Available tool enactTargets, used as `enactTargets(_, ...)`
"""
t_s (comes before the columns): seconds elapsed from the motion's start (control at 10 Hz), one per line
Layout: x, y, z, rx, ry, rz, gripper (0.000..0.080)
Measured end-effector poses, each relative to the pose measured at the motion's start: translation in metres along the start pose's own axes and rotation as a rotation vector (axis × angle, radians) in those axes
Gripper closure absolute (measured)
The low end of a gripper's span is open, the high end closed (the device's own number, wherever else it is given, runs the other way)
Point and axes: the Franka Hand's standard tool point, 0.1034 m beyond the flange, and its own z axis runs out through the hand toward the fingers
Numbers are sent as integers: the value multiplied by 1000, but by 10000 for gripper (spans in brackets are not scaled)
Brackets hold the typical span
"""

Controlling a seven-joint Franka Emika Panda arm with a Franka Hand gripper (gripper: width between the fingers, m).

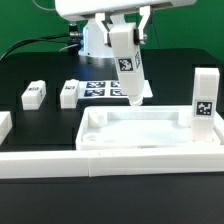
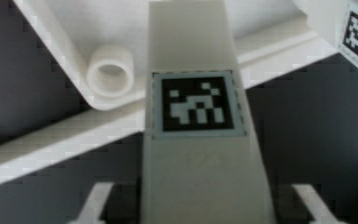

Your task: Assemble desk

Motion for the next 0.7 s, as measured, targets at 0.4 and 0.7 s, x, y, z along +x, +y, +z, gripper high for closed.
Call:
enactTargets(0.4,3,15,6,-17,67,-78,511)
enactTargets(0.7,40,36,2,-40,93,-142,511)
